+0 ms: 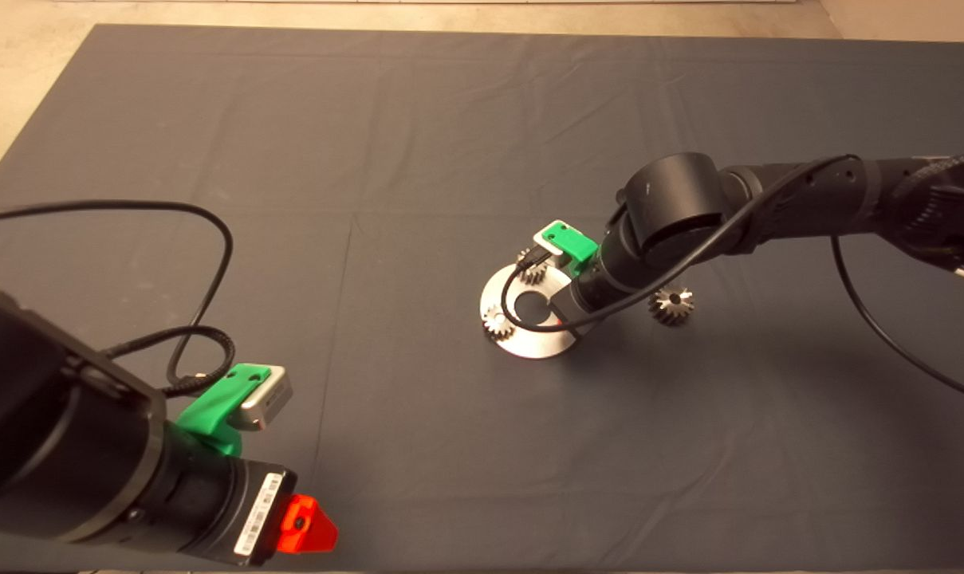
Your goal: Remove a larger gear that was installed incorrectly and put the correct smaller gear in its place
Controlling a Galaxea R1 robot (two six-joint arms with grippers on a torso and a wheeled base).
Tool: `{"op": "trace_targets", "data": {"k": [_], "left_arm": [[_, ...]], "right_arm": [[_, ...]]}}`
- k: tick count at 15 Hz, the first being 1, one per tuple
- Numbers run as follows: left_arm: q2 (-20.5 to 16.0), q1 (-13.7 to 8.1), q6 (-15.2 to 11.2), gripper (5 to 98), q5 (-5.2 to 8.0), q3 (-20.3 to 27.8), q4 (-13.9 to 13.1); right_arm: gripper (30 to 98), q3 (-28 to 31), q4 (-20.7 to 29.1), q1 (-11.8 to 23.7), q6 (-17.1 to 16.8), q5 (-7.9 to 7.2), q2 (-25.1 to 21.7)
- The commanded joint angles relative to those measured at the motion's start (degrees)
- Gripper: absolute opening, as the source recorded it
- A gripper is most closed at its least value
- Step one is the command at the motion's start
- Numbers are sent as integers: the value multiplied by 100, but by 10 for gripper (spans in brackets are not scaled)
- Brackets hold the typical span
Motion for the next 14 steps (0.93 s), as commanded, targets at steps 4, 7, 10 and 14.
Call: {"op": "trace_targets", "data": {"k": [4,7,10,14], "left_arm": [[-6,-21,-8,982,6,102,-65],[-6,-21,-8,983,6,102,-65],[-6,-21,-8,983,6,102,-65],[-15,-21,-8,983,6,102,-65]], "right_arm": [[440,74,-97,88,52,-426,41],[455,91,-80,96,52,-434,23],[485,711,274,854,87,-626,-47],[538,2166,2054,2259,393,-619,-921]]}}
